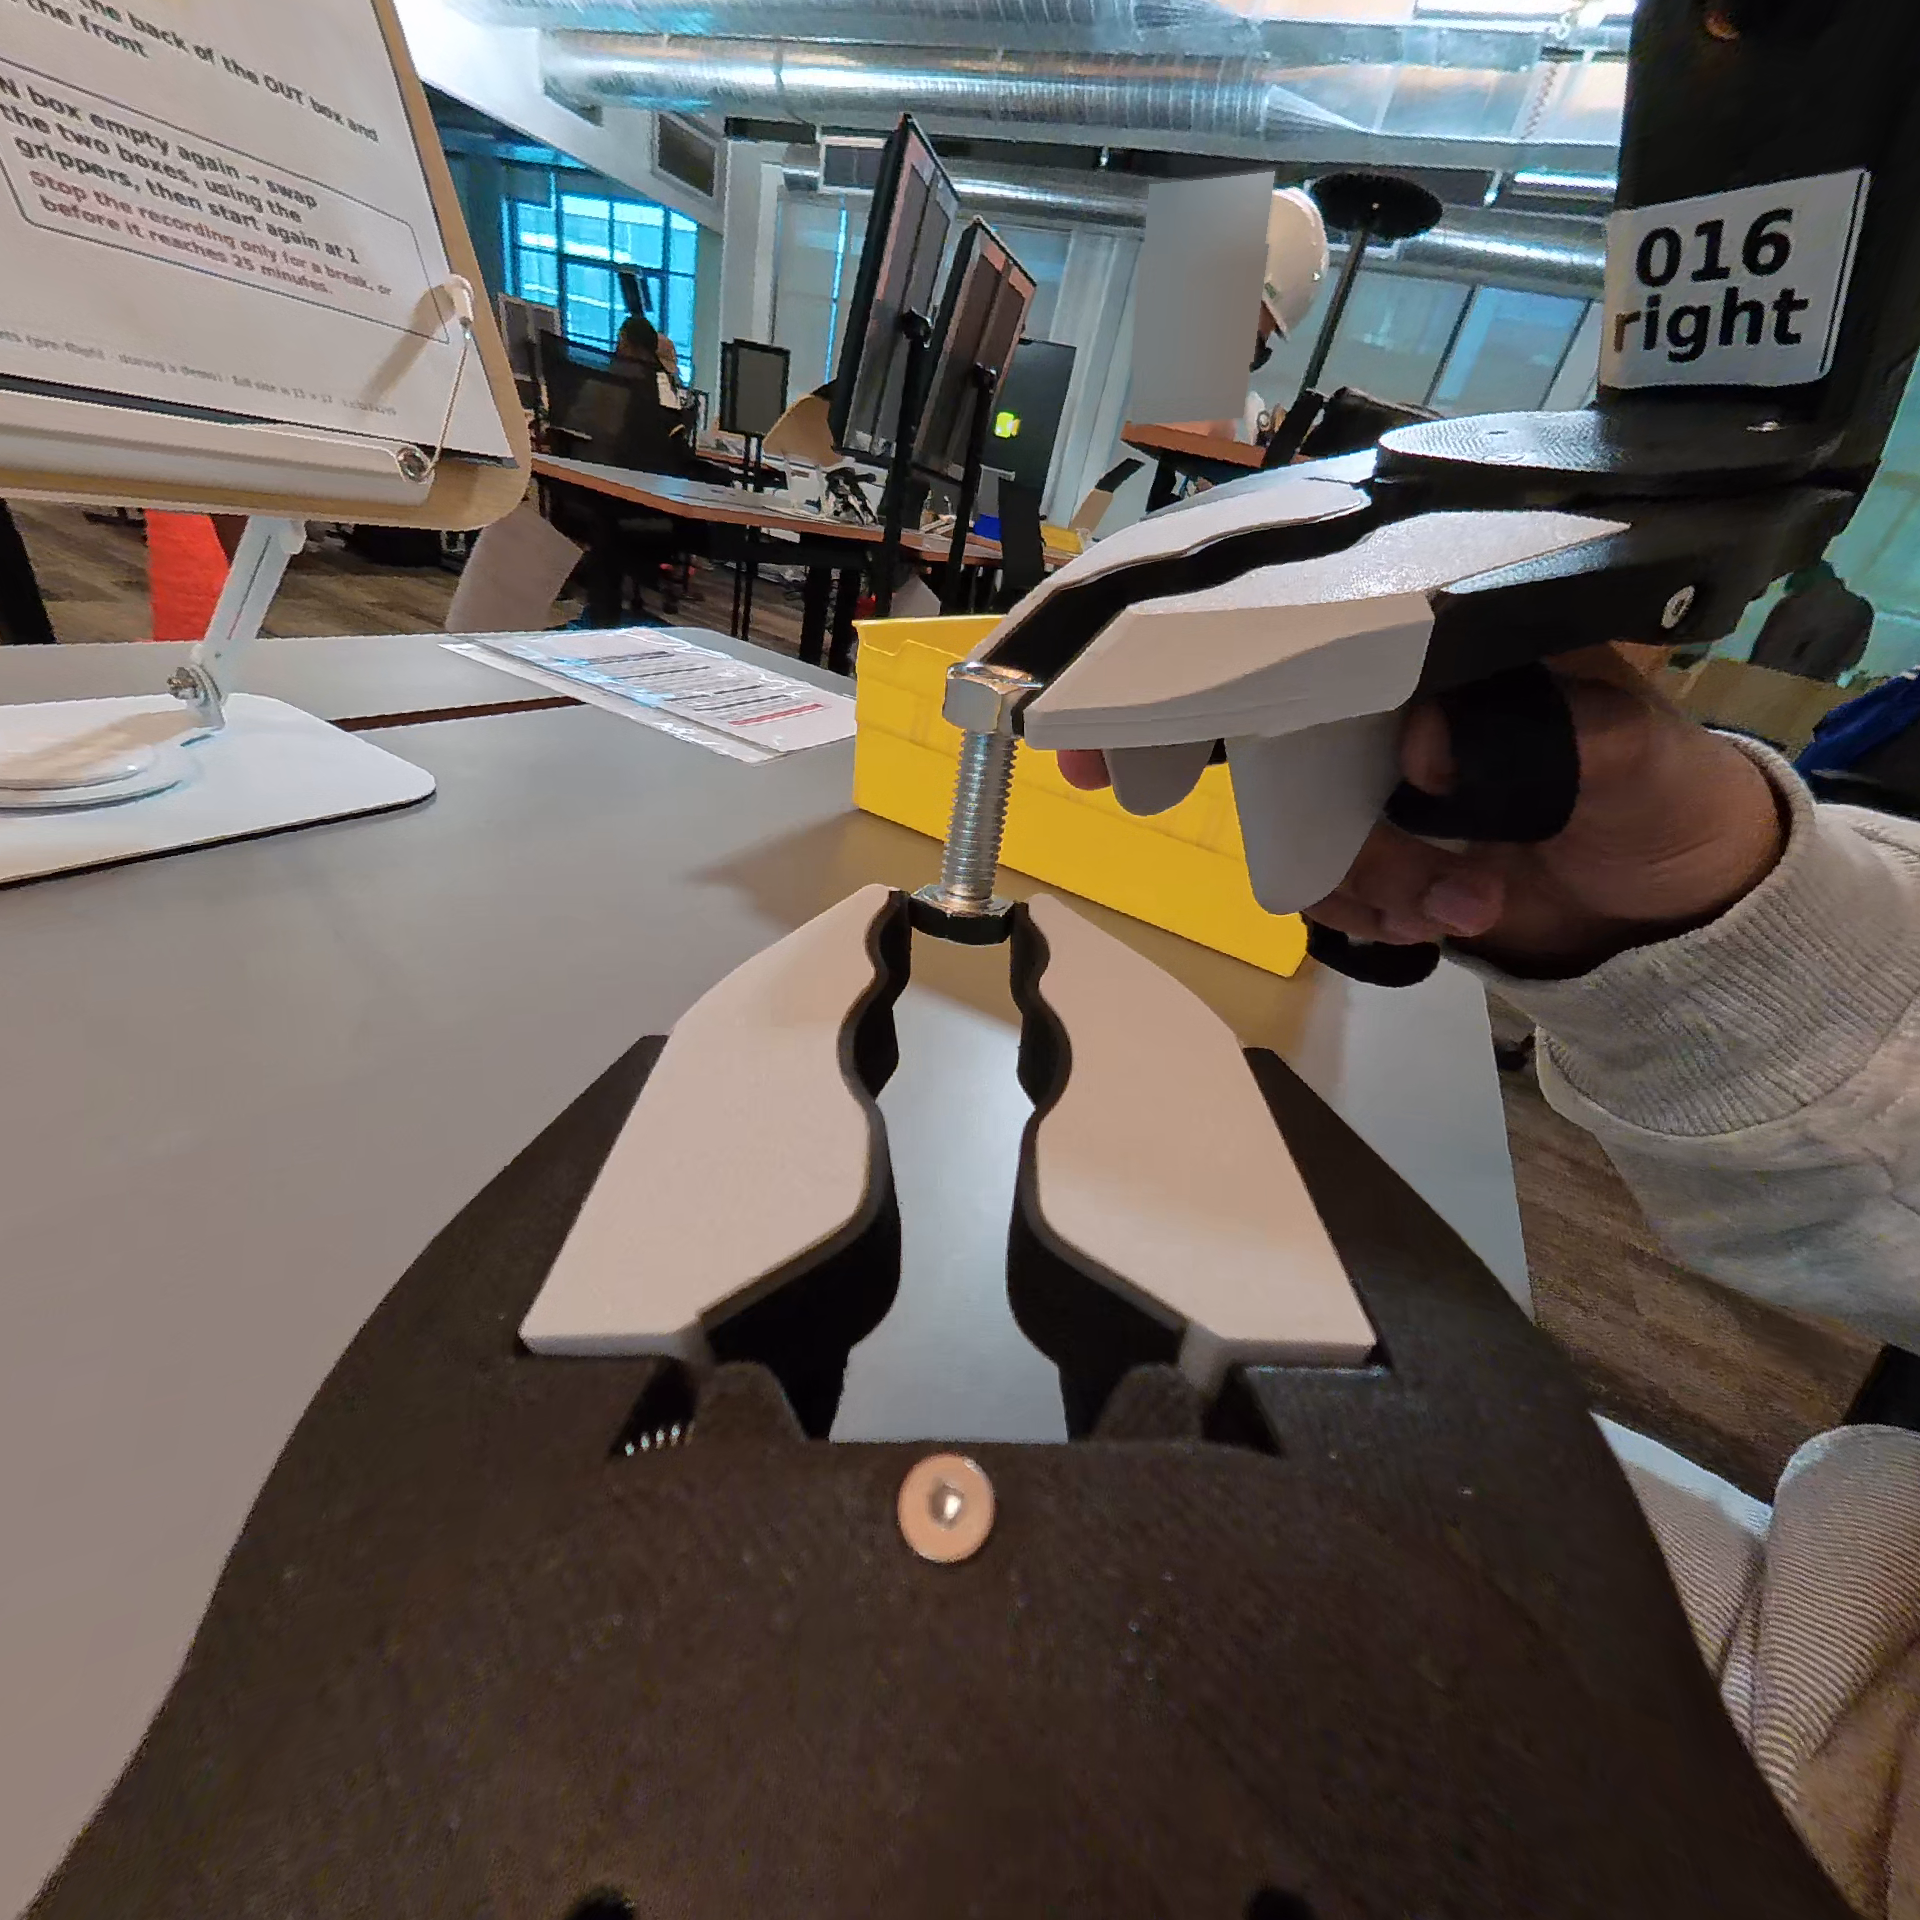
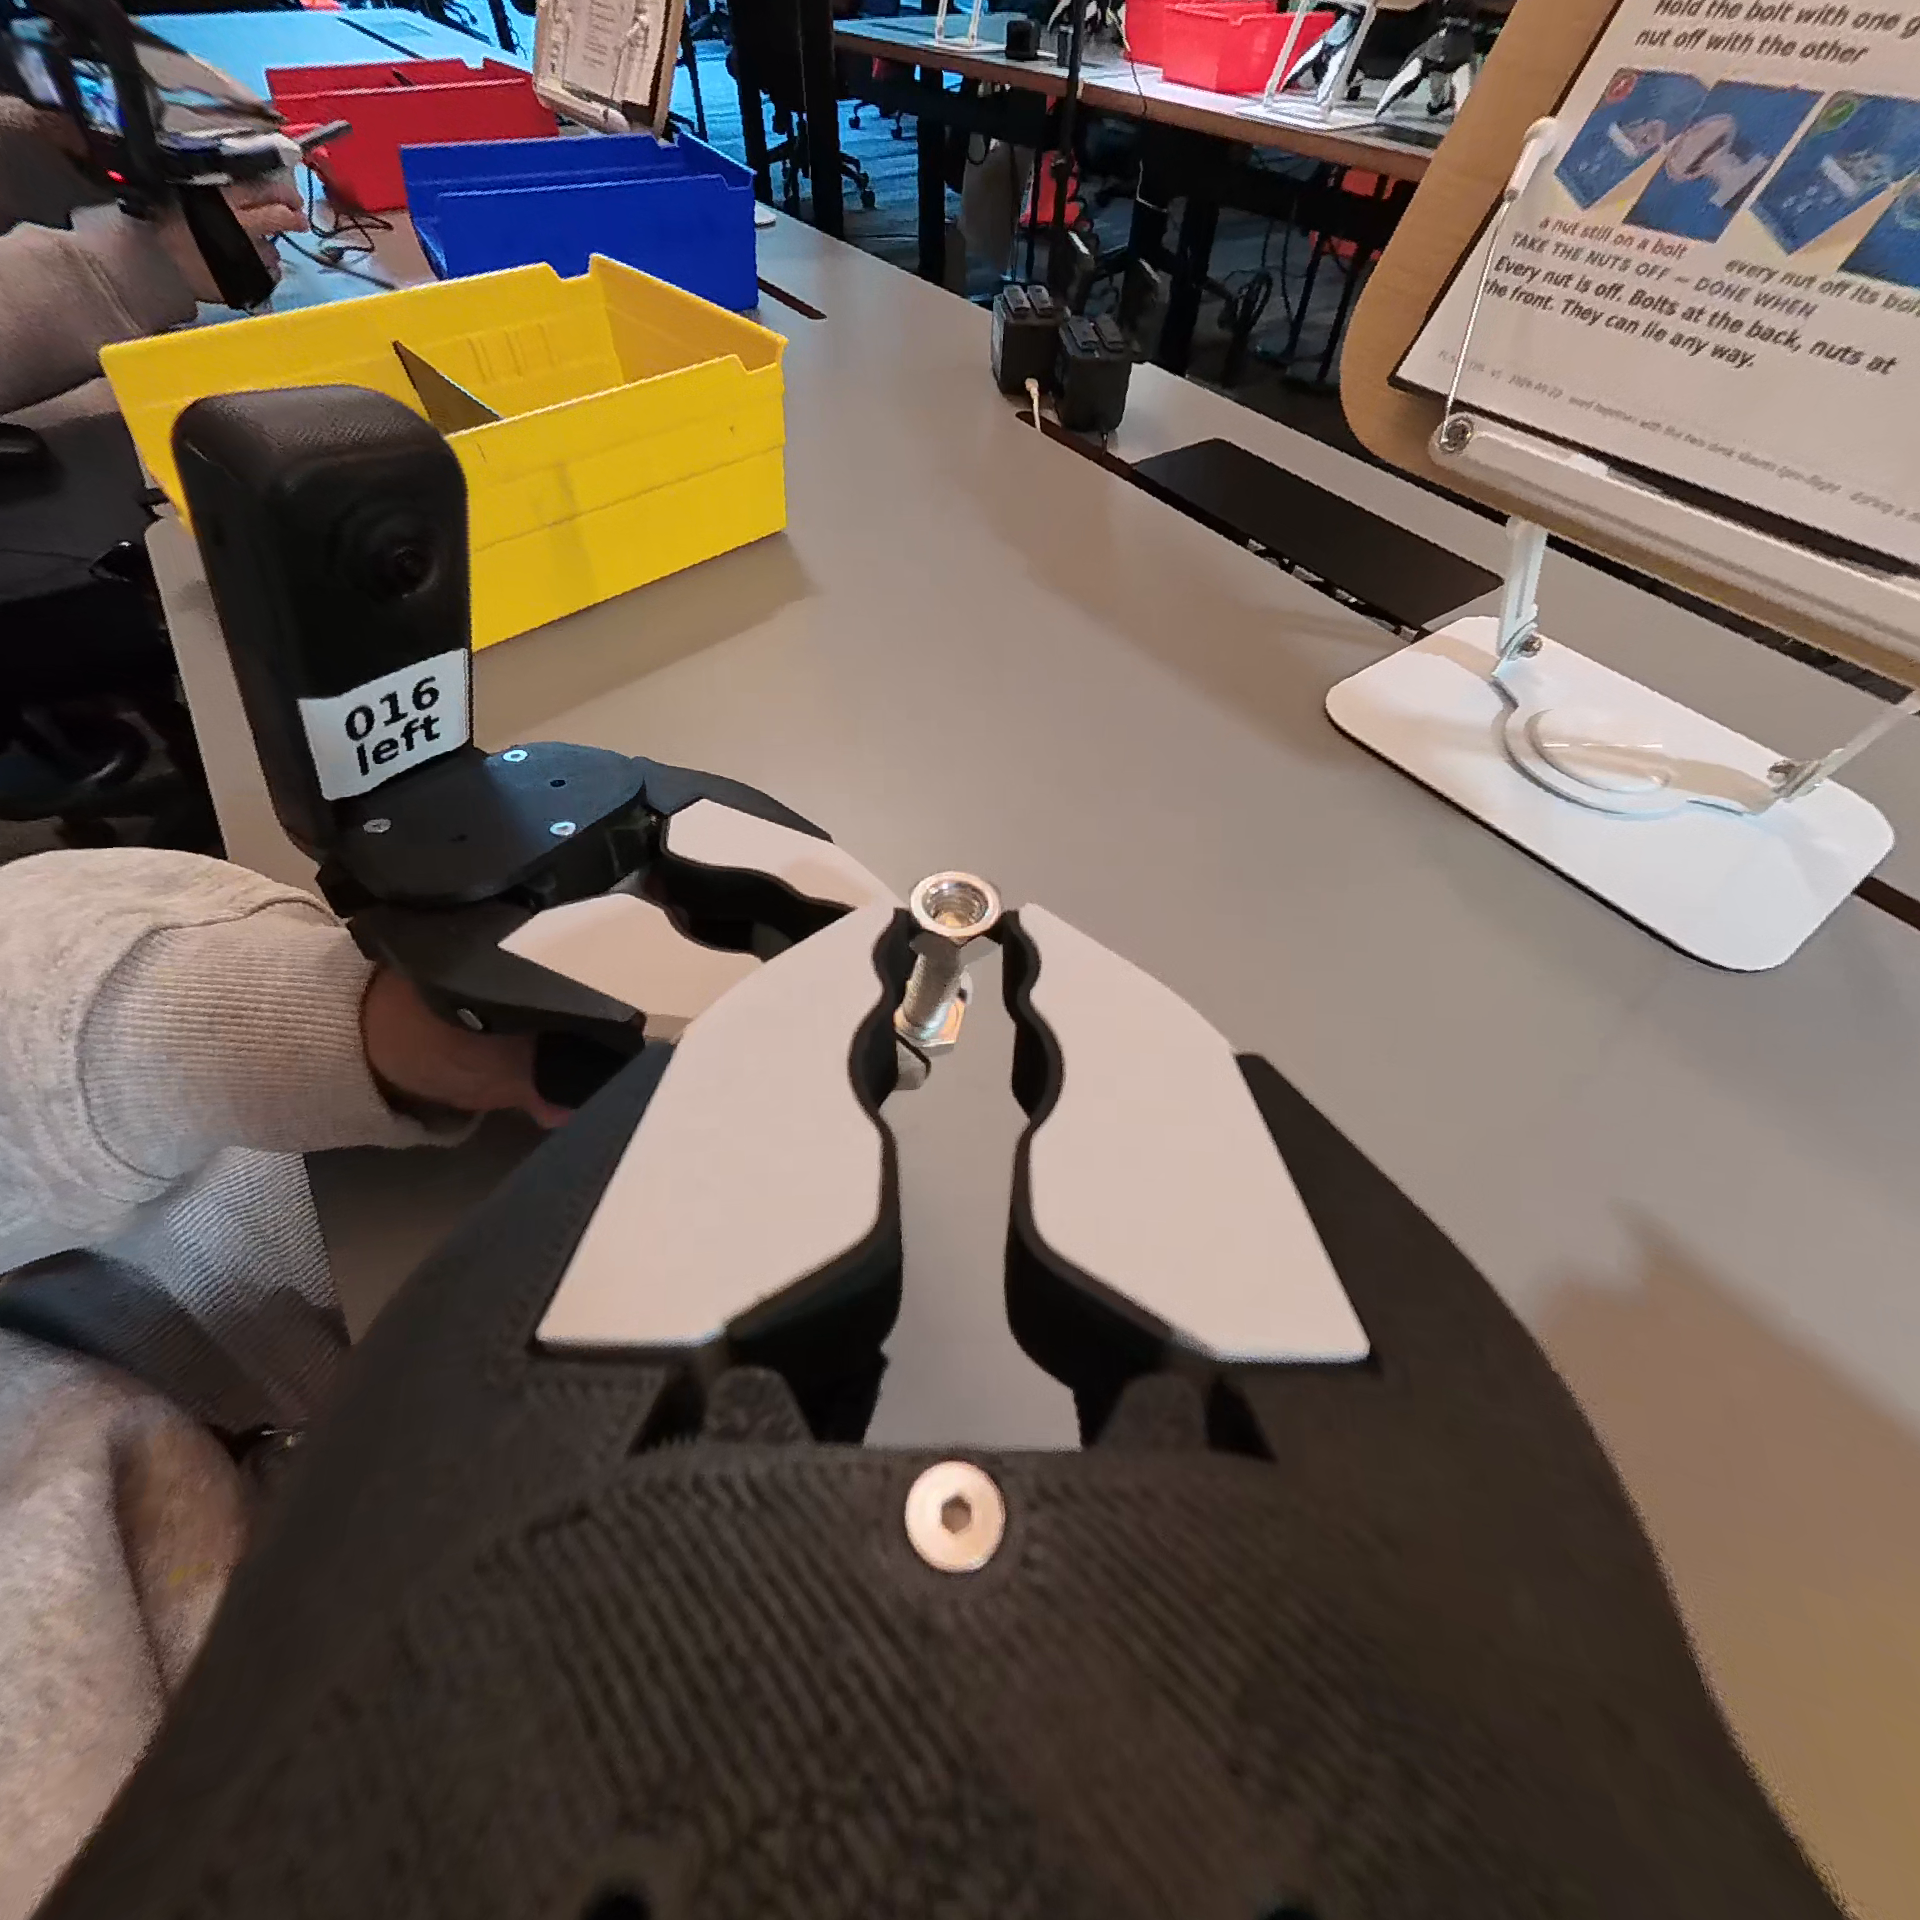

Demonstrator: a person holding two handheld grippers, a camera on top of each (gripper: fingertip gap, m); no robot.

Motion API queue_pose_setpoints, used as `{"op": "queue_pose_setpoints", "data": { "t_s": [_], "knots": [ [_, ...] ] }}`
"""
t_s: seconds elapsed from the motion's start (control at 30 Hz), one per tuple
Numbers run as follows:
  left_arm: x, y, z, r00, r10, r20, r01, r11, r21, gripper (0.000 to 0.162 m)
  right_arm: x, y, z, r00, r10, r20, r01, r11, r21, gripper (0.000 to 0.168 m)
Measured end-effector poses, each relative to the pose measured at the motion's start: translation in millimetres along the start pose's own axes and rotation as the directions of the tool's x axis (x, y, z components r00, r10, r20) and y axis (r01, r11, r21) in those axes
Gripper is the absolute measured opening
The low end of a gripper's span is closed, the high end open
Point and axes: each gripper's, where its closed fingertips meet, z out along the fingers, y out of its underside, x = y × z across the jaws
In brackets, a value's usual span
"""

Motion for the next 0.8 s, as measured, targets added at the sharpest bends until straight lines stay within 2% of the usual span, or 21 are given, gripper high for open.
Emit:
{"op": "queue_pose_setpoints", "data": {
  "t_s": [0.03, 0.3, 0.8],
  "knots": [
    [0.6, 0.2, 0.0, 1.000, -0.002, -0.004, 0.002, 1.000, -0.001, 0.019, -0.4, 0.0, -0.2, 1.000, 0.004, 0.004, -0.004, 1.000, -0.002, 0.017],
    [1.0, -0.9, -0.4, 1.000, 0.008, -0.002, -0.008, 1.000, 0.008, 0.019, -0.8, -0.2, -2.0, 0.998, 0.061, 0.033, -0.061, 0.998, -0.018, 0.018],
    [1.8, -3.8, -1.2, 1.000, -0.013, -0.011, 0.013, 1.000, 0.028, 0.019, -3.2, -4.2, -1.3, 1.000, 0.007, 0.021, -0.007, 0.999, 0.032, 0.018]
  ]
}}
